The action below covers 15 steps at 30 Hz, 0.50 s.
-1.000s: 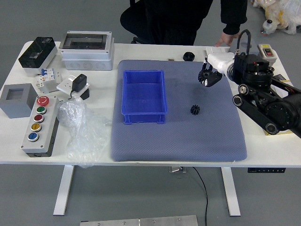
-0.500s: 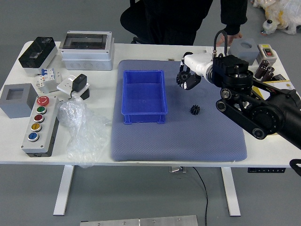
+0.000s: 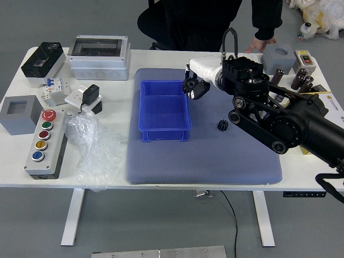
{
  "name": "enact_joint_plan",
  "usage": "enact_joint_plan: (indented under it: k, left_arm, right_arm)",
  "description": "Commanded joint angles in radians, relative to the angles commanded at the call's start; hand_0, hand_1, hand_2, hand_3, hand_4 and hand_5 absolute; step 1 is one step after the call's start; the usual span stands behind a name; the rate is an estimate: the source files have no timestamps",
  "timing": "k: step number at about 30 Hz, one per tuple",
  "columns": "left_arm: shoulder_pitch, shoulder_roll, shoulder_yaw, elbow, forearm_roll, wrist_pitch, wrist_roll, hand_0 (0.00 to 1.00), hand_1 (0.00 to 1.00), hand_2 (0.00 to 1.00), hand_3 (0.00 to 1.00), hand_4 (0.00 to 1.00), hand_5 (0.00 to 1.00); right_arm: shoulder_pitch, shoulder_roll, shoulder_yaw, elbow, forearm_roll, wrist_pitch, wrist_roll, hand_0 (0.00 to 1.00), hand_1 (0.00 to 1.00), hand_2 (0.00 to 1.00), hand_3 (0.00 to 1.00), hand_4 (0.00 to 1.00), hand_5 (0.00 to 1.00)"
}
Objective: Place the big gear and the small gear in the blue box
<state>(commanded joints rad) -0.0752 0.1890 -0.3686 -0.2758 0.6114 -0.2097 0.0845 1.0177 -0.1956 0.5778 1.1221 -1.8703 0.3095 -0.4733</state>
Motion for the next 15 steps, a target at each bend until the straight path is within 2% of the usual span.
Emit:
enact_joint_plan:
  k: [15]
  left_arm:
    - [-0.019, -0.008, 0.025, 0.0, -0.012, 0.0, 0.001, 0.864, 0.836, 0.833, 0.786, 0.605, 0.372]
  right_arm:
    - [0.02, 0.118, -0.008, -0.073, 0.034, -0.024, 0.016, 0.343, 0.347, 0.425, 0.6, 0.521, 0.19]
